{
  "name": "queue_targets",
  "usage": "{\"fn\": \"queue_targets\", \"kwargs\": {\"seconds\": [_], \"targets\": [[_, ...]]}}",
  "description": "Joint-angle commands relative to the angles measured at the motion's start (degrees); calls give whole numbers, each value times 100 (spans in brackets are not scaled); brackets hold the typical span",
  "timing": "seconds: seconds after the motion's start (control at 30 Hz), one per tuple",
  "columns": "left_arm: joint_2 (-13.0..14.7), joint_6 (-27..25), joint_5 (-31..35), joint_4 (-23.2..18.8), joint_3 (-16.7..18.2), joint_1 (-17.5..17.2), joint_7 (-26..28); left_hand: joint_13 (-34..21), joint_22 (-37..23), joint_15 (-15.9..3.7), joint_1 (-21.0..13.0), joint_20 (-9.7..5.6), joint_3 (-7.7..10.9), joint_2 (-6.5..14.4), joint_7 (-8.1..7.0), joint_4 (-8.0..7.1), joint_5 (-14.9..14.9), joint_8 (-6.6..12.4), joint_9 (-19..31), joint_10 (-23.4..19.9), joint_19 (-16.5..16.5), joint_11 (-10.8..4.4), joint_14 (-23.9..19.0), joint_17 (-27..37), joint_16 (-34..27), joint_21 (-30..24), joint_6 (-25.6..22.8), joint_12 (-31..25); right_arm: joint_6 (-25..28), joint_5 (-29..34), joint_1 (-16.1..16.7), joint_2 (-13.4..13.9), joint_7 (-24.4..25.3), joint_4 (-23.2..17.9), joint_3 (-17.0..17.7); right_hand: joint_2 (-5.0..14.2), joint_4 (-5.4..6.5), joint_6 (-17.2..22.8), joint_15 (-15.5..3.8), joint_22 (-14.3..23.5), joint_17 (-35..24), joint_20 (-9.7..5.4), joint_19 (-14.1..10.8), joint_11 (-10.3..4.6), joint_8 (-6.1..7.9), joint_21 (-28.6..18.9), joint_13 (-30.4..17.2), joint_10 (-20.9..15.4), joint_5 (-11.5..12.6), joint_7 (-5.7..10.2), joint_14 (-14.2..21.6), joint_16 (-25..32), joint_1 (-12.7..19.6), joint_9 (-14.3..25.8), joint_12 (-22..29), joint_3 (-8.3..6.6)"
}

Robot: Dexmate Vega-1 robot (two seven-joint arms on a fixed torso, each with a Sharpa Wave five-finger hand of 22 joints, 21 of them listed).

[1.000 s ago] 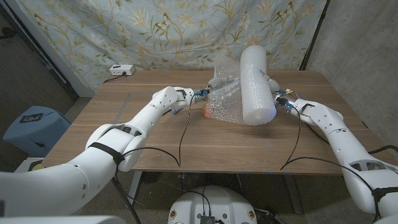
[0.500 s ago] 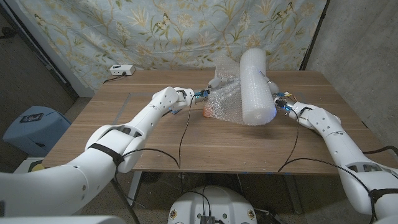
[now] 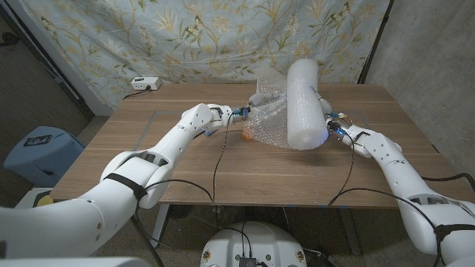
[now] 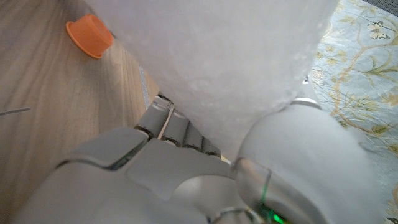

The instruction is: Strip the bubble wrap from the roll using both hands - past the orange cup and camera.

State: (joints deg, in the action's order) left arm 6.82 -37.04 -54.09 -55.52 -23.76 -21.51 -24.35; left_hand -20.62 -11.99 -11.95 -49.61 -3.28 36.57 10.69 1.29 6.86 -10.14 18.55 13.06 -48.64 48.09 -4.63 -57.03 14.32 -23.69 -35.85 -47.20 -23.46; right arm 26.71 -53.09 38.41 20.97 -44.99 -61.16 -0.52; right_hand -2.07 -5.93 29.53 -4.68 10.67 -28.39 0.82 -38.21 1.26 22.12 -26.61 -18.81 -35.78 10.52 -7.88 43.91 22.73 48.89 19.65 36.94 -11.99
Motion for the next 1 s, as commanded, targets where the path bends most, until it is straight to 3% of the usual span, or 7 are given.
{"fn": "queue_targets", "kwargs": {"seconds": [0.03, 1.0], "targets": [[52, -56, -33, -139, -52, -35, 65, -25, -4, -10, -46, -11, 19, 2, 12, -21, 6, -3, 5, -61, -1, 6, -47, 17, -17, -47, -60, 6, -181, 91, -92, -139, -319, 266, 48, 309, 32, -23, -263, 1, -4, 40, 6, 9, -27, 40, 0, 59, -35, -17, -71, -23, 182, -7, -51, 52], [133, -134, -5, -156, -182, 56, -34, -67, 3, -15, -50, -15, 22, -2, 8, -24, 5, -32, 17, -65, -31, 13, -61, 26, -8, -132, -59, 47, -247, 137, -87, -153, -529, 457, 276, 282, 204, -101, -191, 1, 140, 104, 99, 70, -131, 107, -28, 194, -16, -43, -186, -167, -308, -42, -156, 234]]}}
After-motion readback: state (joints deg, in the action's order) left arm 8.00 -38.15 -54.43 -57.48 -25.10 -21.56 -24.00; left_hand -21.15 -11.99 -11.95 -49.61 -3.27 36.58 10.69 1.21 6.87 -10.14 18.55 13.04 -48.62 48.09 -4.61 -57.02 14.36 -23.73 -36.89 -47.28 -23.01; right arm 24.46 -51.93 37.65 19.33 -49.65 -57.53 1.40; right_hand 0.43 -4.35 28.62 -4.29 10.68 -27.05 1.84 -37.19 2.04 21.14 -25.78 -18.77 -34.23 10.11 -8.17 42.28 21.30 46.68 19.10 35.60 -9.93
